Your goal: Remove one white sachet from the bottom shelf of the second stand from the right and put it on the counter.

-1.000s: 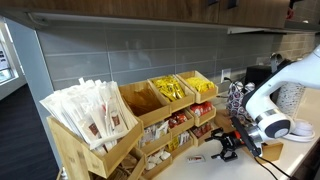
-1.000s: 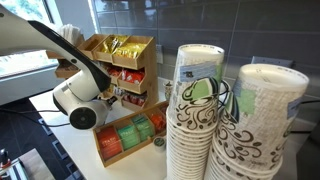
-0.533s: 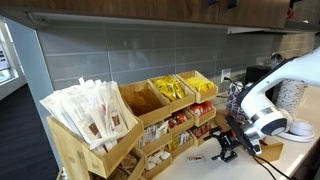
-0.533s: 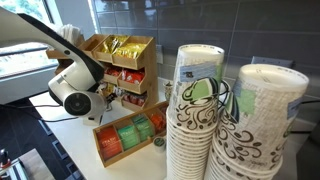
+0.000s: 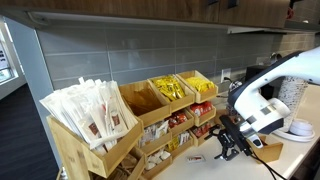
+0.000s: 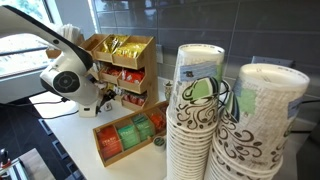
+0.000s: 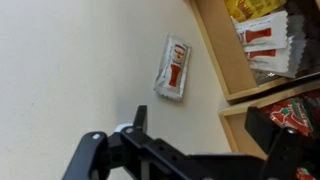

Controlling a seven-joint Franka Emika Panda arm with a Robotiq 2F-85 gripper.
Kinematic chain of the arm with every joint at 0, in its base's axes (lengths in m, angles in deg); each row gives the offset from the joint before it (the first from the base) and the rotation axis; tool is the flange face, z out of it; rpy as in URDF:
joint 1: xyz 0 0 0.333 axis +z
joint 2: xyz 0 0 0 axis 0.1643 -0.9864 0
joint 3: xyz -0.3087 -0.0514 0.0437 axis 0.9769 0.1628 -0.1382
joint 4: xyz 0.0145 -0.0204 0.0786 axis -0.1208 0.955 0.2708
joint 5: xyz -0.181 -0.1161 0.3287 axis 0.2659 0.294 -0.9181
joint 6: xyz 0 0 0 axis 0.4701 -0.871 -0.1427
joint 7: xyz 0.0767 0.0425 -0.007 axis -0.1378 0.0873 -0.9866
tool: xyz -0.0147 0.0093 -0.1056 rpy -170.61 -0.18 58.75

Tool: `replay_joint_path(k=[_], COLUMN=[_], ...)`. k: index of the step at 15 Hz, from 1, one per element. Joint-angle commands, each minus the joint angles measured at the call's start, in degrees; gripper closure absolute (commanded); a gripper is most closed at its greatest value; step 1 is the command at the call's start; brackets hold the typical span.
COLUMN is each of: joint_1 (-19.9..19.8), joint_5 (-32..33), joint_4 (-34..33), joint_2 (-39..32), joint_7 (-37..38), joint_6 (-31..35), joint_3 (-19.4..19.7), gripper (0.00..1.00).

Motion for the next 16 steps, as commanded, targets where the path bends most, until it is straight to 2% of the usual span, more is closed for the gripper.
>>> replay_joint_path(k=[1,4,9,14,16], joint_1=[2.5,4.1,5.4,6.6,5.7], joint_5=[2.8,2.5,-0.2,-1.5,0.1], joint_4=[0.8,0.6,0.2,0.1,0.1], joint_2=[0.8,0.0,-0.9,-1.9,-1.3], joint_7=[4.4,4.3,2.4,2.0,2.6], joint_6=[8.0,11.7,13.9,15.0,13.4], joint_3=[-2.8,-4.2,-5.7,-6.5,-6.3], gripper=[0.00,0.00,0.00,0.00,0.00])
